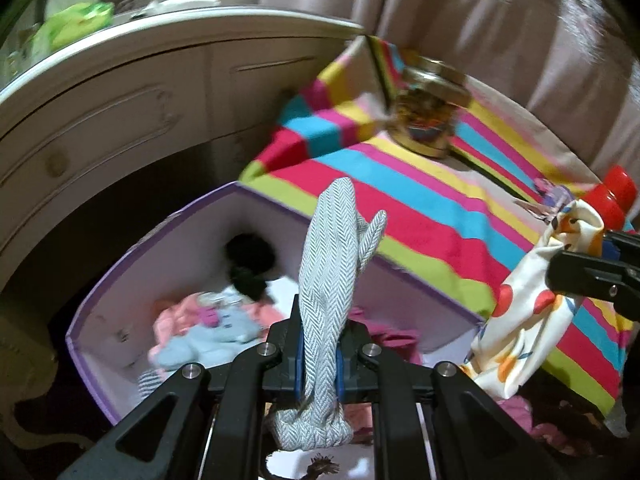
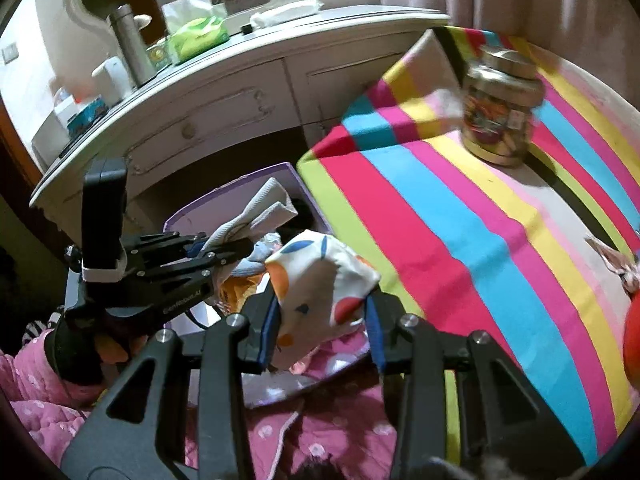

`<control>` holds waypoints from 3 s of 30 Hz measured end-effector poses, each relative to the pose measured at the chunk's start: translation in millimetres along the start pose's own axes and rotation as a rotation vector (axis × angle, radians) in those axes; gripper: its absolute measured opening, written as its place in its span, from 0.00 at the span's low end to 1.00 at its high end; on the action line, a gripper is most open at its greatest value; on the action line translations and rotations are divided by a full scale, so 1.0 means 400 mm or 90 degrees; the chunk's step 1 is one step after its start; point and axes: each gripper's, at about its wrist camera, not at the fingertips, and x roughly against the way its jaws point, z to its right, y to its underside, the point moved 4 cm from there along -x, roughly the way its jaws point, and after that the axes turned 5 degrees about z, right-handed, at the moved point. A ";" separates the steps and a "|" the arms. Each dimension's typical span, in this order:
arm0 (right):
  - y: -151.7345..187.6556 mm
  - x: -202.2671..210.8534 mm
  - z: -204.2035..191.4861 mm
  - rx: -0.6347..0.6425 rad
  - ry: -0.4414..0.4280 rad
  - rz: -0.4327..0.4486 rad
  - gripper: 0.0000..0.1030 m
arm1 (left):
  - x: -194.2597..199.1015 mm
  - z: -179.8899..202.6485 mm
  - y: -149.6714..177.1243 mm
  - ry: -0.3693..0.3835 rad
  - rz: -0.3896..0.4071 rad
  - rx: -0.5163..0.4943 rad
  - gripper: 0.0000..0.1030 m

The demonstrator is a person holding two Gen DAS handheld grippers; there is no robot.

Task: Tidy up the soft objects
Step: 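Lower both items into the white box and open both tools, then grasp the white-and-red printed scarf with the left tool, then grasp the purple knit mitten with the right tool while the left tool holds the scarf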

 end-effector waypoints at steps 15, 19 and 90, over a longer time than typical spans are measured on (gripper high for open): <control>-0.004 -0.094 -0.036 -0.041 -0.076 0.029 0.66 | 0.009 -0.113 -0.012 -0.096 0.042 0.115 0.63; 0.024 0.006 0.058 -0.064 -0.036 0.071 0.68 | -0.010 0.024 -0.036 -0.046 0.050 0.016 0.73; 0.031 0.235 1.478 -0.258 0.134 -0.054 0.23 | -0.623 1.065 -0.220 0.428 -0.093 -0.393 0.20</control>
